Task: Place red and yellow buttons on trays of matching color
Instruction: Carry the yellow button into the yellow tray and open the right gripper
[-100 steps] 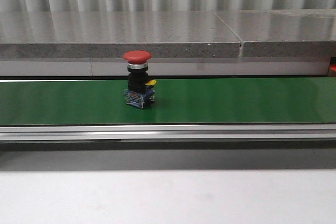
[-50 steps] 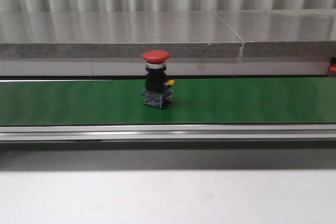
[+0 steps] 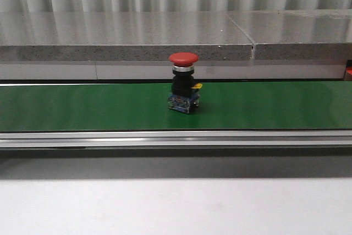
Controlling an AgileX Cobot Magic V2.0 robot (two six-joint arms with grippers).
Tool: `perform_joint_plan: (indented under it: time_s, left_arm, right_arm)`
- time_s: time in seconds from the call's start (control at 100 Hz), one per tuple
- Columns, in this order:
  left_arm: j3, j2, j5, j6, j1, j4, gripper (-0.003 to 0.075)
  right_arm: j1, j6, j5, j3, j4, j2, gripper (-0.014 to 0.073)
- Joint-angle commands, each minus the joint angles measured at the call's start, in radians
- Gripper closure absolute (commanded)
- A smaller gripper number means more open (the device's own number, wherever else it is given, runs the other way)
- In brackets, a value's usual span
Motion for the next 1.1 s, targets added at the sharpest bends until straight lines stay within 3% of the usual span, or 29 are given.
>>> perform_joint_plan:
  time_s: [0.0,0.45,0.52,0.71,1.09]
  left_arm:
    - [-0.025,0.006,-0.072,-0.001,-0.007,-0.015,0.0741]
    - [-0.025,0.006,-0.072,-0.001,-0.007,-0.015,0.0741]
    - [-0.025,0.006,-0.072,-0.001,-0.007,-0.015,0.0741]
    - [-0.025,0.006,-0.072,-0.001,-0.007,-0.015,0.0741]
    - [-0.025,0.006,-0.072,-0.001,-0.007,-0.015,0.0741]
  right_arm:
    - [-0.007,-0.002,-0.051,-0.028,0.019,0.0,0.035]
    - [-0.009,-0.002,-0.048,-0.028,0.022,0.104,0.0341]
    - [-0.009,-0.002,-0.041,-0.028,0.022,0.109,0.0299]
    - [-0.009,-0.004,-0.047,-0.028,0.02,0.109,0.0049]
    - [0.002,-0.042,-0.03,-0.028,0.004,-0.042,0.0044]
